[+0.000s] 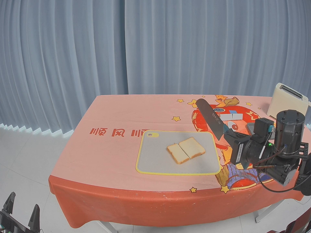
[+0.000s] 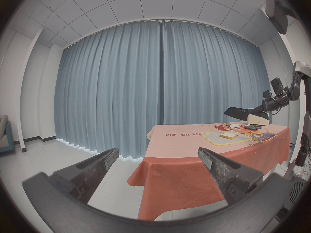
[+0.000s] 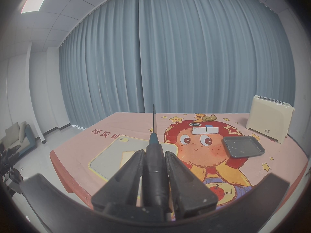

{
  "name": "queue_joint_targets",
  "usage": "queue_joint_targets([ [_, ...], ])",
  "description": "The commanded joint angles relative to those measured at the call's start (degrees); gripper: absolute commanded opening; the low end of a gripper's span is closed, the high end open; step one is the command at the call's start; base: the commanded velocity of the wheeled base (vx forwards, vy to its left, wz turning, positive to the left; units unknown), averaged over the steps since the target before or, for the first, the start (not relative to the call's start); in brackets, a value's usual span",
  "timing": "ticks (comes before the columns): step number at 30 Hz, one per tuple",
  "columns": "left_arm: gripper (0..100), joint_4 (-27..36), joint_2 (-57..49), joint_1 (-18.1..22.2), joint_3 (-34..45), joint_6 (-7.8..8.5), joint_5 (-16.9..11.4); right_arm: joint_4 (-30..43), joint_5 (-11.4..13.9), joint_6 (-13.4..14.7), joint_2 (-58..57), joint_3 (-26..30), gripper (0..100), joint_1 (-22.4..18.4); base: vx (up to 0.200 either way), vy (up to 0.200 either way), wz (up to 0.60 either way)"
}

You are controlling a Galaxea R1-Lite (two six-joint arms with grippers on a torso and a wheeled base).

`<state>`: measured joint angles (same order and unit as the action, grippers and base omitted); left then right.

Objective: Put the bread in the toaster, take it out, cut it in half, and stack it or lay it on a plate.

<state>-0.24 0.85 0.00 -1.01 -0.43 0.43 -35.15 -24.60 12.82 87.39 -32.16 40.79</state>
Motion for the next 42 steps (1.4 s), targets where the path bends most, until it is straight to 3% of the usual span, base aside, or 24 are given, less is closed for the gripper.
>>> queue_joint_targets([
  [1,100,-0.02,-0.50,0.00,1.01,-0.01,0.01,-0.01,-0.01,0.01,0.06,-0.10,0,-0.62,0.000,0.000,0.00],
  [14,100,-0.02,-0.50,0.00,1.01,-0.01,0.01,-0.10,-0.01,0.01,-0.03,-0.71,0,-0.89,0.000,0.000,0.00],
  [42,100,-0.02,-0.50,0.09,1.01,-0.01,0.01,0.08,1.57,-0.17,0.06,-2.03,0,-7.39,0.000,0.000,0.00],
])
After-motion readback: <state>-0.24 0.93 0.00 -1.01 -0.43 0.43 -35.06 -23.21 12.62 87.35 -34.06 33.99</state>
